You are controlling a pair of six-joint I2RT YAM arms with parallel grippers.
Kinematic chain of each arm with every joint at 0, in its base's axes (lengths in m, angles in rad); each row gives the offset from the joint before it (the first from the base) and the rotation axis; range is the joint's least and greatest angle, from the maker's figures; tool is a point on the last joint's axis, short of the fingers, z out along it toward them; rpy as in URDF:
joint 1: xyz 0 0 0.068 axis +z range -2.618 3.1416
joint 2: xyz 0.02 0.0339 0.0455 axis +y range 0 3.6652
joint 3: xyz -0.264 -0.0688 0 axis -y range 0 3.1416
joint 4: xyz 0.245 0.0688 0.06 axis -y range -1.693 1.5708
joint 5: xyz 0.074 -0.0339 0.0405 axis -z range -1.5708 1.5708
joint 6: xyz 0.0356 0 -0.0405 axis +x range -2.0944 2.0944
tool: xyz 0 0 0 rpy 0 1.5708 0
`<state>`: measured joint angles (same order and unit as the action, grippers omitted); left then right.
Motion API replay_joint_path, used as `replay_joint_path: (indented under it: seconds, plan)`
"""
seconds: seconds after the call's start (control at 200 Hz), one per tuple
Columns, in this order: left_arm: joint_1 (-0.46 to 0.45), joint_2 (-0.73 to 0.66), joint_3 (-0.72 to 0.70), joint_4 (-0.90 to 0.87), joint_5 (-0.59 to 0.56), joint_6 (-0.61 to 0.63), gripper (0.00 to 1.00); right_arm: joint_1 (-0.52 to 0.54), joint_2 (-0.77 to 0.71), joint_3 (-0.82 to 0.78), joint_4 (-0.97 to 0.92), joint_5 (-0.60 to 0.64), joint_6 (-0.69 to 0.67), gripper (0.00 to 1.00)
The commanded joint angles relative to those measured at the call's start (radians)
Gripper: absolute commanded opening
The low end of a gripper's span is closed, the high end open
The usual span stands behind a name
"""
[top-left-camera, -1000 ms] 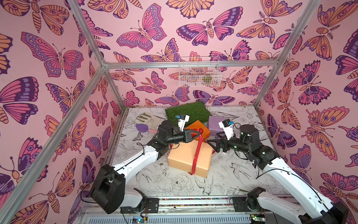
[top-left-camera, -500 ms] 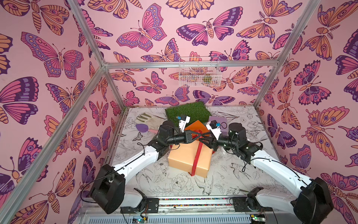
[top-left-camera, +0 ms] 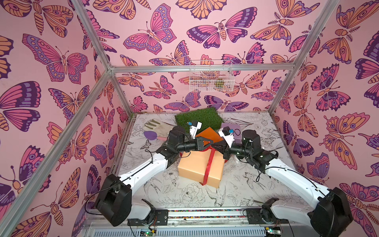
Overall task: Untie the ribbon bows on the gift boxes
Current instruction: Pull the ribbon from the gift box.
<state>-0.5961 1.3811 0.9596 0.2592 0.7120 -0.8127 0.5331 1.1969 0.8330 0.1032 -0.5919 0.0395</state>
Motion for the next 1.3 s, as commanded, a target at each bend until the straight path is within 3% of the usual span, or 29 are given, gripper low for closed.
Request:
replay_joint_path:
  seconds: [0.0,0.165,0.3,0.325,0.345,0.365,0.375,0.385,0.561,0.916,1.297]
  plan:
    - [0.008,-0.051,0.018,-0.090,0.020,0.035,0.99,0.007,-0.003,0.022,-0.041,0.084,0.086,0.00]
    - [0.012,-0.183,-0.058,-0.173,-0.055,0.088,1.00,0.005,0.034,0.141,-0.203,0.148,0.175,0.00]
    - [0.013,-0.198,-0.089,-0.181,-0.123,0.106,0.98,0.005,0.034,0.232,-0.340,0.136,0.219,0.00]
    - [0.011,-0.191,-0.091,-0.175,-0.129,0.107,0.85,0.005,0.027,0.229,-0.335,0.138,0.239,0.00]
    - [0.009,-0.183,-0.094,-0.164,-0.128,0.108,0.69,0.005,0.023,0.224,-0.325,0.144,0.255,0.00]
    - [0.007,-0.172,-0.094,-0.153,-0.128,0.109,0.41,0.005,0.020,0.219,-0.310,0.144,0.271,0.00]
    - [0.005,-0.167,-0.094,-0.149,-0.128,0.107,0.16,0.006,0.018,0.215,-0.303,0.143,0.278,0.00]
    - [0.003,-0.159,-0.094,-0.145,-0.130,0.105,0.00,0.005,0.016,0.213,-0.296,0.142,0.285,0.00]
    - [-0.035,-0.020,-0.073,-0.121,-0.171,0.107,0.00,0.007,-0.010,0.174,-0.209,0.120,0.364,0.00]
    - [-0.120,0.174,-0.056,-0.116,-0.191,0.113,0.00,0.033,-0.014,0.221,-0.249,0.083,0.348,0.00]
    - [-0.128,0.139,-0.107,-0.223,-0.218,0.173,0.00,0.042,0.003,0.623,-0.494,0.134,0.335,0.00]
